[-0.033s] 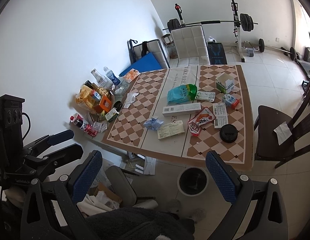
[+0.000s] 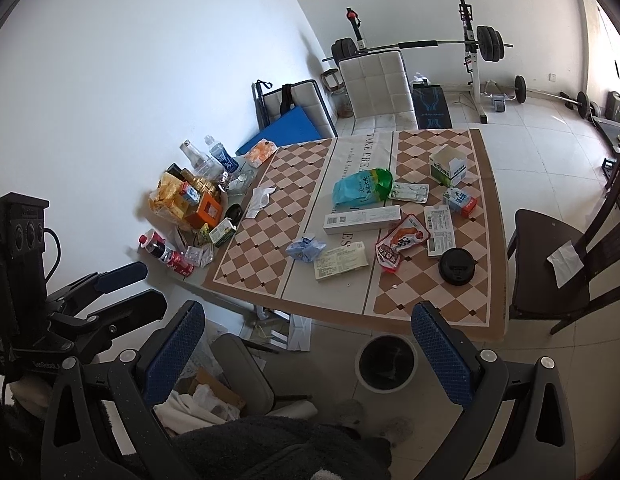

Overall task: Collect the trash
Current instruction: 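Grasp the black cup lid with the right tool while the left tool grasps the red snack wrapper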

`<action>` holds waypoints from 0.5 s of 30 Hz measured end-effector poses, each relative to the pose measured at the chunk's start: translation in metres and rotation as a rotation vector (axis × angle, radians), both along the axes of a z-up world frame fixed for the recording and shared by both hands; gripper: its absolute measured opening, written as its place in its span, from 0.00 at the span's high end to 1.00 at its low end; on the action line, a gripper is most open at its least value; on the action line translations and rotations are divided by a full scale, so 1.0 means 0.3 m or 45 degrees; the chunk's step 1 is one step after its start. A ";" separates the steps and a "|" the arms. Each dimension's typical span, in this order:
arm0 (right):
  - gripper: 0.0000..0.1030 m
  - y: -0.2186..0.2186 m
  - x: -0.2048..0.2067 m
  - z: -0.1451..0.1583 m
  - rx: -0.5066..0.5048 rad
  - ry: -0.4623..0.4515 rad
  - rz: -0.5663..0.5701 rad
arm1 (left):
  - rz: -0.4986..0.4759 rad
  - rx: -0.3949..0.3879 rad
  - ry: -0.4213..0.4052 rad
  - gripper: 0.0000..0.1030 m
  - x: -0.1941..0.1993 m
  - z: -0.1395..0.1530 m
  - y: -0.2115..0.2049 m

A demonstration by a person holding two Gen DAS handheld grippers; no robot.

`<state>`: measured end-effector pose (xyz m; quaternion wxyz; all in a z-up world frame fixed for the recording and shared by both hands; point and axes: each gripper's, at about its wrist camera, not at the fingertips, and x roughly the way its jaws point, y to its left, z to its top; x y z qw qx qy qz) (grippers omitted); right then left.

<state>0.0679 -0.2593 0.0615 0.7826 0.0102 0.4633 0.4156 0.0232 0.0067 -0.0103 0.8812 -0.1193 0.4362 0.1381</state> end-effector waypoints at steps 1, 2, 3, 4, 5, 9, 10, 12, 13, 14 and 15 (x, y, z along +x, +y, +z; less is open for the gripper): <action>0.00 0.006 0.028 -0.024 -0.038 0.007 -0.094 | 0.025 0.055 0.018 0.00 0.018 -0.020 0.009; 0.00 0.007 0.040 -0.035 -0.056 0.001 -0.130 | 0.051 0.115 0.043 0.00 0.042 -0.053 0.023; 0.00 0.009 0.062 -0.060 -0.086 -0.009 -0.179 | 0.061 0.153 0.063 0.00 0.066 -0.094 0.044; 0.00 0.009 0.080 -0.083 -0.116 -0.009 -0.225 | 0.070 0.179 0.088 0.00 0.092 -0.132 0.061; 0.00 0.007 0.112 -0.122 -0.147 0.003 -0.274 | 0.076 0.195 0.123 0.00 0.118 -0.179 0.093; 0.00 0.021 0.245 -0.301 -0.292 0.061 -0.410 | 0.101 0.227 0.277 0.00 0.251 -0.355 0.163; 0.00 0.027 0.289 -0.357 -0.339 0.073 -0.441 | 0.110 0.238 0.309 0.00 0.285 -0.399 0.173; 0.00 0.042 0.391 -0.487 -0.429 0.109 -0.487 | 0.134 0.268 0.373 0.00 0.338 -0.471 0.187; 0.00 0.052 0.449 -0.565 -0.465 0.139 -0.506 | 0.141 0.276 0.402 0.00 0.370 -0.512 0.192; 0.00 0.060 0.508 -0.637 -0.497 0.172 -0.518 | 0.150 0.286 0.430 0.00 0.401 -0.552 0.195; 0.00 0.069 0.564 -0.713 -0.532 0.202 -0.531 | 0.162 0.297 0.462 0.00 0.435 -0.591 0.197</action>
